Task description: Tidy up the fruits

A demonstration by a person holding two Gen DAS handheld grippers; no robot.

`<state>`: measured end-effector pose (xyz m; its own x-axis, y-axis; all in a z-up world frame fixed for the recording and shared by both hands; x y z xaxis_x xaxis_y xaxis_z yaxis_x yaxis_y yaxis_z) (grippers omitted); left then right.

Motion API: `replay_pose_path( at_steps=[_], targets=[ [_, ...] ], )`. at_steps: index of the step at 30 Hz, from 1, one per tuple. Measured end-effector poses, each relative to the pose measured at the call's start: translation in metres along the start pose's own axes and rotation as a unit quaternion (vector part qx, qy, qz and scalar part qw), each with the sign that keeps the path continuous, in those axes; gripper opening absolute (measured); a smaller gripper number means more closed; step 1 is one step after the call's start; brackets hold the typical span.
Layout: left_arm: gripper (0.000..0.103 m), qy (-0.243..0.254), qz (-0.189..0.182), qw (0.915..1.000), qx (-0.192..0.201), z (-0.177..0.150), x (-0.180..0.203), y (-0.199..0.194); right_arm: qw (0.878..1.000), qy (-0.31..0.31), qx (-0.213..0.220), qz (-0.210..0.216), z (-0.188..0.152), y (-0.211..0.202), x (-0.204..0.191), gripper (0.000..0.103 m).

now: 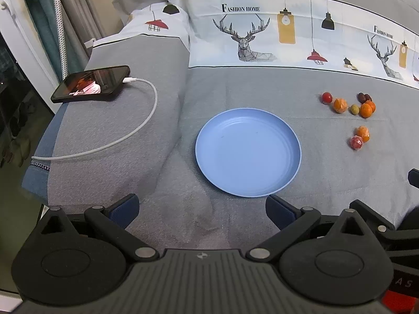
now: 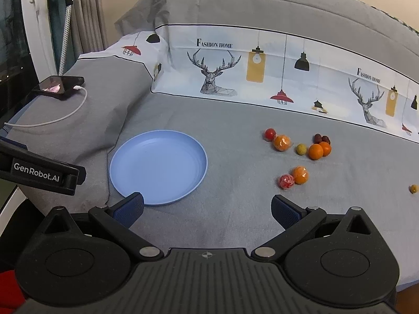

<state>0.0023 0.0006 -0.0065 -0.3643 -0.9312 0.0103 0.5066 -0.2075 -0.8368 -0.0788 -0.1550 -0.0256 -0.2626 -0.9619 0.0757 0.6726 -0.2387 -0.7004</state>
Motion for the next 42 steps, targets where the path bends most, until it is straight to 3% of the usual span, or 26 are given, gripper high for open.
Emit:
replay_pose_path(
  at_steps=[42],
  targets=[
    [0.103, 0.004, 0.003, 1.0, -0.006, -0.0042, -0.0011, 0.0056, 1.0, 0.005, -0.01, 0.001, -0.0037, 0.0038, -0.0008, 0.103]
  ],
)
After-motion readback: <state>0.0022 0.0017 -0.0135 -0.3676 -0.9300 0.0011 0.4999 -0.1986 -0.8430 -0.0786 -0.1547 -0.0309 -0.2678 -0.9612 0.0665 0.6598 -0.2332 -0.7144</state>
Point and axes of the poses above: each gripper's, at about its wrist camera, not at the fingertips, and y roughly the way its jaws point, x to its right, z to its top, the point moved 1 cm from there along y, roughly the way its jaws point, and after that the axes turned 13 degrees about -z, right-handed, at the moved point
